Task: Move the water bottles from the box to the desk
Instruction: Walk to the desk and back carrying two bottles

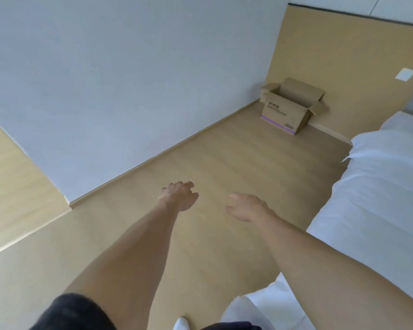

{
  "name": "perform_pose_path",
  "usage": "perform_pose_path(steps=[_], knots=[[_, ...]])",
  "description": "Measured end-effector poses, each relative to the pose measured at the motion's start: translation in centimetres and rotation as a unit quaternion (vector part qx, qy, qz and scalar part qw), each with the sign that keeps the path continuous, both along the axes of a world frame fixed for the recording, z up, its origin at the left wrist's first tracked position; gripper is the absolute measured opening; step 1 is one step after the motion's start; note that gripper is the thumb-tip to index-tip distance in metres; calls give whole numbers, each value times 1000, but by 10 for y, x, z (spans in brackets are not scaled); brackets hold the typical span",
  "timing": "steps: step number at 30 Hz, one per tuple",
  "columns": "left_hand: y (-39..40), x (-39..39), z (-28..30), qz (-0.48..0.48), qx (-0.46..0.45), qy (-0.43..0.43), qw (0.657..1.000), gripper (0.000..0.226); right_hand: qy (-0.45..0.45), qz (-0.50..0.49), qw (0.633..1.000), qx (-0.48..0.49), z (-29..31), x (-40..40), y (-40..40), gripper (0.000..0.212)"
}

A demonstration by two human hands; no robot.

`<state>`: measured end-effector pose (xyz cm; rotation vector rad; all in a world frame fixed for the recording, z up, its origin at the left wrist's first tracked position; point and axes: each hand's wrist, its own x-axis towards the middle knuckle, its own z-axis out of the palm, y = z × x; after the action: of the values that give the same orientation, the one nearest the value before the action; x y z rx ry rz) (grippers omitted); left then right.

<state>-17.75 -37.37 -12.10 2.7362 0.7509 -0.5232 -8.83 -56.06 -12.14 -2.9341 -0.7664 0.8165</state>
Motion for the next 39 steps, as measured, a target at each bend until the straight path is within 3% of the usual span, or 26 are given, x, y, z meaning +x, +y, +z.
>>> perform_pose_path(steps=[10, 19, 28, 39], knots=[[48, 163, -16, -87, 9, 4, 996, 51, 11, -71, 997, 3, -15, 136, 48, 62], [95, 347, -3, -76, 20, 19, 997, 52, 43, -82, 995, 40, -20, 321, 100, 65], [89, 523, 4, -129, 23, 10, 991, 52, 27, -132, 989, 58, -7, 485, 96, 64], [87, 750, -22, -224, 4, 7, 974, 51, 19, -242, 969, 40, -33, 682, 79, 72]])
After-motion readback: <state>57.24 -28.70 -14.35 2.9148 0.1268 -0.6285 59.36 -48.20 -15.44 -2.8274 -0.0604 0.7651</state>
